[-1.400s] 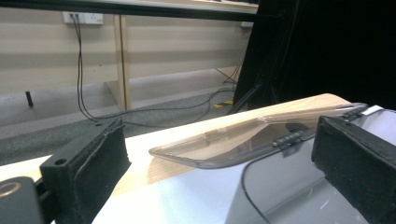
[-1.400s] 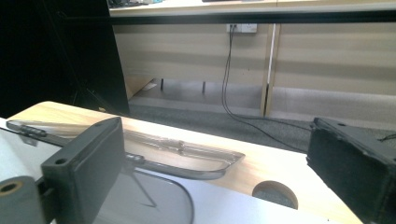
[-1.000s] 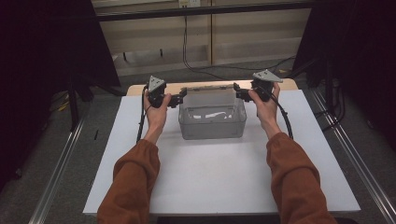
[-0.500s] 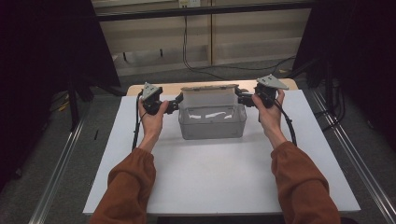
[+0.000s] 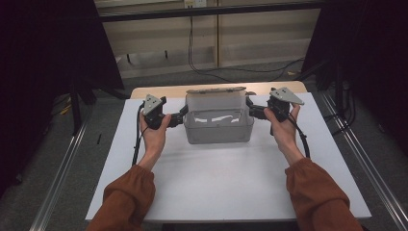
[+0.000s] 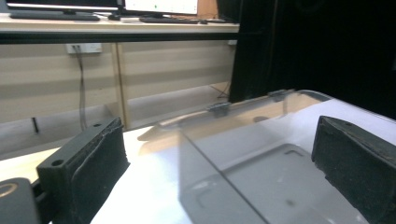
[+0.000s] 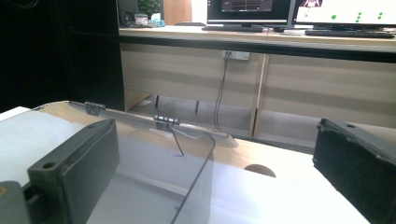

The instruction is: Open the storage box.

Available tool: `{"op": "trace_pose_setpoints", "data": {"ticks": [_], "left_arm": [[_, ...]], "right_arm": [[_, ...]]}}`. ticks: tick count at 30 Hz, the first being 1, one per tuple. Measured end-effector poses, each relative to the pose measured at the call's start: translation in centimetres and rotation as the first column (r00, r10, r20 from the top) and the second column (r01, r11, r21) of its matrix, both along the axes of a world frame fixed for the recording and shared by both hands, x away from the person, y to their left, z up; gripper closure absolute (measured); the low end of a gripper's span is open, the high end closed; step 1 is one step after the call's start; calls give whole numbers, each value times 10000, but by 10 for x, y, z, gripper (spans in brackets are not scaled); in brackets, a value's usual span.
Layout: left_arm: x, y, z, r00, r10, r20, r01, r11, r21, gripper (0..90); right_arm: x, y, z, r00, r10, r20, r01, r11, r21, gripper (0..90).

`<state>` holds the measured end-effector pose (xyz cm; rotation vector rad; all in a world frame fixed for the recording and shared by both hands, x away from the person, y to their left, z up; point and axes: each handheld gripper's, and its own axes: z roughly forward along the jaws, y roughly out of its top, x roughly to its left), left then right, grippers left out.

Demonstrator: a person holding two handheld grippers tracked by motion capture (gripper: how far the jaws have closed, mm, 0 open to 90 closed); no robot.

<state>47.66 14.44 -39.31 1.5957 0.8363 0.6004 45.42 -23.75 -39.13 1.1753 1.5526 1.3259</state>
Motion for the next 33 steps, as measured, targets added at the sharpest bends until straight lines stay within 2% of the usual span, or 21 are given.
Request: {"op": "trace_pose_setpoints", "data": {"ticks": [2,5,6,12,19,26,30,31,33], "left_arm": [[-6,0,0,9999,-131,-3,131,9999,-59,29],[-13,3,-1,9999,-115,18,115,9999,-70,29],[-15,4,-1,9999,-98,-39,97,9997,-228,29],[-34,10,-4,9999,67,159,-66,9999,-80,29],[-52,21,-6,9998,145,153,-142,9997,-220,29],[-69,31,-8,9974,604,386,-600,9981,-125,29],[-80,35,-13,9971,603,464,-595,9981,-185,30],[-85,37,-15,9963,659,544,-659,9978,-14,29],[-95,38,-21,9954,794,540,-775,9963,-363,29]], "right_arm": [[-4,-2,-2,10000,-23,-27,23,10000,30,2],[-10,-5,-3,10000,13,5,-13,9997,-244,7],[-13,-6,-4,10000,-13,97,17,9992,-403,4],[-30,-13,-9,9998,-141,134,145,9995,-276,0],[-50,-20,-11,9994,-262,223,279,9966,-774,3],[-71,-25,-10,9979,-336,558,379,9962,-779,2],[-83,-28,-13,9970,-374,681,418,9970,-646,2],[-86,-29,-14,9967,-353,732,397,9974,-597,2],[-94,-31,-16,9959,-337,845,393,9971,-656,2]]}}
